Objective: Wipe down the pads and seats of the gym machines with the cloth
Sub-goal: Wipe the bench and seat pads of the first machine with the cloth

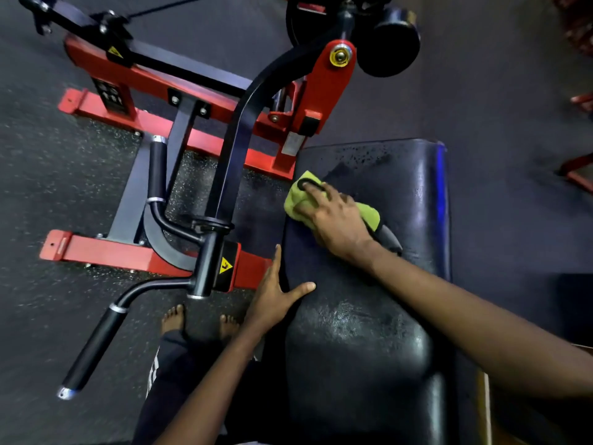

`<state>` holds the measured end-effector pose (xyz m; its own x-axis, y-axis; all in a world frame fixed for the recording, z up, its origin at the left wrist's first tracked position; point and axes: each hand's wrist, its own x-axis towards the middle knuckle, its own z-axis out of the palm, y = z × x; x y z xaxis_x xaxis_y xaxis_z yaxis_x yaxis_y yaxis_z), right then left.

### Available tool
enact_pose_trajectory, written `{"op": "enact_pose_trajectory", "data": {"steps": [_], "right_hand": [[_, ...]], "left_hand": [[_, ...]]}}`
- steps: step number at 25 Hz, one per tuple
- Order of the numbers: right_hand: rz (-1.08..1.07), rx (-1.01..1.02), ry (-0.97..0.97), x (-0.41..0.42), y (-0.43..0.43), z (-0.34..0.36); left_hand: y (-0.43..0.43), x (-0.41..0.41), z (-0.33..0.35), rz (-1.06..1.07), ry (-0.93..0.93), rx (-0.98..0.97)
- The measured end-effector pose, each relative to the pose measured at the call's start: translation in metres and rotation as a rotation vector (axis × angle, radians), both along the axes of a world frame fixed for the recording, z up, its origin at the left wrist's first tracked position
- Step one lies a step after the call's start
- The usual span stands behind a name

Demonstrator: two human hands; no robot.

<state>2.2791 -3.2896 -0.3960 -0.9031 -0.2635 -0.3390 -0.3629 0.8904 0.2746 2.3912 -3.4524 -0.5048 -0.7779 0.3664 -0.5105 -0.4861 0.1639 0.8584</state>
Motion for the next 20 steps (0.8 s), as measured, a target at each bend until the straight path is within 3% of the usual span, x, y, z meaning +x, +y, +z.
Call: {"op": "enact_pose_trajectory", "data": {"steps": [5,7,10,12,16,20], "right_hand": [[-0.209,0.039,0.032,-0.07,-0.017,-0.01],[-0.126,0.019,0.017,-0.048,-0.03,-0.016],[0.17,-0.055,-0.063,-0.006,-0.038,-0.02],[0.241,-0.01,-0.152,-0.021,-0.042,-0.022],[0.059,0.157,-0.134,-0.085,-0.055,-0.032],[0.019,0.187,-0.095,-0.055,-0.06,-0.036]], "left_hand": [[-0.001,0.0,-0.004,-0.003,0.02,0.015],[-0.002,-0.002,0.0,0.005,0.012,0.047],[-0.003,-0.002,0.005,0.02,0.024,0.11],[-0.004,-0.002,0.007,0.007,0.028,0.116],[-0.003,-0.006,0.005,-0.062,0.046,0.084],[0.002,-0.03,0.006,-0.084,0.087,0.048]]}}
